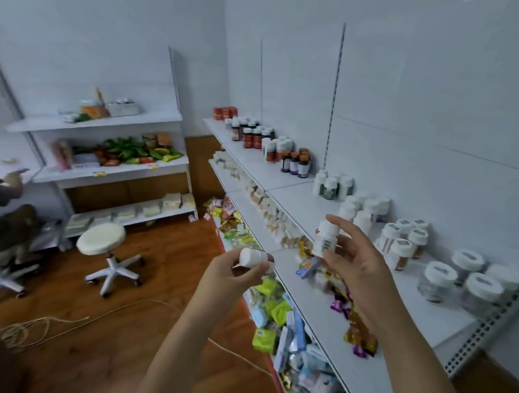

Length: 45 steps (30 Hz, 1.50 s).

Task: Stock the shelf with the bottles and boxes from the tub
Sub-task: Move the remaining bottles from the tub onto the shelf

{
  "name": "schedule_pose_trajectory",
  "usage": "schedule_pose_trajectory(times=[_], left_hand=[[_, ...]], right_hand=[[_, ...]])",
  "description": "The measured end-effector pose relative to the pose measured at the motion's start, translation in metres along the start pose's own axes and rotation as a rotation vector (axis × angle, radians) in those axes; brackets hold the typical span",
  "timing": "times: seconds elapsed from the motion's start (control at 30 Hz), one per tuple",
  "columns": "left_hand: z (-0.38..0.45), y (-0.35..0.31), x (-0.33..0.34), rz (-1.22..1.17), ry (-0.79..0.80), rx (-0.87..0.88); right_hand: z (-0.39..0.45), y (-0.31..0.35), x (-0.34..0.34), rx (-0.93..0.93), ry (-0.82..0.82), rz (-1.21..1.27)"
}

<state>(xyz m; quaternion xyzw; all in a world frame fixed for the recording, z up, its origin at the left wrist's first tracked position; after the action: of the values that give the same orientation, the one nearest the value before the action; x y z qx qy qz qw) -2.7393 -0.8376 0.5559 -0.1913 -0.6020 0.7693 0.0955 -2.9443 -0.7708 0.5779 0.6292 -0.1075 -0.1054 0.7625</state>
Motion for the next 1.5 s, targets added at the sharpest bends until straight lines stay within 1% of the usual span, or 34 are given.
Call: schedule_pose_trajectory(times=[0.1, 0.3, 0.47, 0.6, 0.77, 0.93, 1.1, 1.23, 1.5], left_hand=[[0.015, 0.011, -0.012, 0.065, -0.034, -0.015], [0.064, 0.042, -0.018, 0.075, -0.071, -0.062], [0.133, 0.069, -0.020, 0.116, -0.077, -0.099], [0.199, 0.082, -0.028, 0.134, -0.111, -0.100], [0.269, 0.101, -0.048, 0.145, -0.150, -0.116], [0.314, 0.126, -0.074, 0.110, -0.232, -0.168], [0.355, 0.157, -0.107, 0.103, -0.261, -0.197], [0.399, 0.182, -0.143, 0.094, -0.243, -0.205], [0.498, 0.213, -0.253, 0.109, -0.197, -0.145]], right_hand=[[0.019, -0.011, 0.012, 0.016, 0.003, -0.028], [0.079, -0.035, 0.020, 0.031, 0.008, -0.042], [0.156, -0.057, 0.018, 0.039, -0.014, -0.046], [0.227, -0.066, 0.022, 0.033, -0.029, -0.034], [0.306, -0.084, 0.037, 0.054, 0.025, -0.010], [0.366, -0.114, 0.059, 0.098, 0.078, 0.007], [0.412, -0.140, 0.092, 0.153, 0.102, -0.008], [0.456, -0.152, 0.127, 0.171, 0.086, -0.007], [0.555, -0.161, 0.234, 0.125, 0.049, -0.036]])
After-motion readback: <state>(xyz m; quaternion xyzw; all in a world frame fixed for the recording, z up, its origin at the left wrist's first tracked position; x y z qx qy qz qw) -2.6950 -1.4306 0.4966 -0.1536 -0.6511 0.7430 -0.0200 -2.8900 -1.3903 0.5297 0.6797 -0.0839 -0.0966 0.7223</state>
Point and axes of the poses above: each hand's wrist, its own z-axis towards the middle knuckle, its own x-axis out of the palm, y = z × x, the point moved 8 cm from there along z, towards the middle knuckle, and after that the axes turned 5 degrees about x, right-handed, at the moved point
